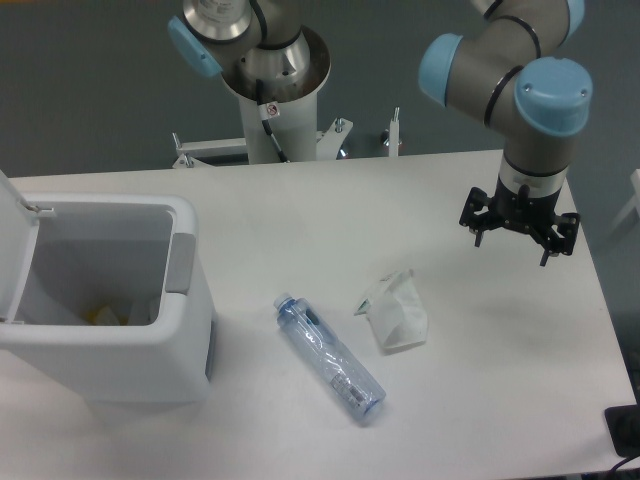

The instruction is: Open the trash can

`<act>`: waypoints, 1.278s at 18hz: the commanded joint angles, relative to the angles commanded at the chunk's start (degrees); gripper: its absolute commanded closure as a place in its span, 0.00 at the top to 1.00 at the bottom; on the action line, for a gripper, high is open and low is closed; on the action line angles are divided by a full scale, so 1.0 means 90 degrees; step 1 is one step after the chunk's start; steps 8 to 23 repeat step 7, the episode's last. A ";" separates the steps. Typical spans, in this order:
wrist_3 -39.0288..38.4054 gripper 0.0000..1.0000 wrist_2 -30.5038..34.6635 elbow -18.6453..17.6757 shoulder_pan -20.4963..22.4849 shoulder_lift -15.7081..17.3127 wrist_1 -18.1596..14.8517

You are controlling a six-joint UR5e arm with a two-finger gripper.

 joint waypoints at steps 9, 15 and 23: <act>0.0001 1.00 0.0029 -0.0049 -0.0020 0.0010 0.0049; 0.0001 1.00 0.0029 -0.0049 -0.0020 0.0010 0.0049; 0.0001 1.00 0.0029 -0.0049 -0.0020 0.0010 0.0049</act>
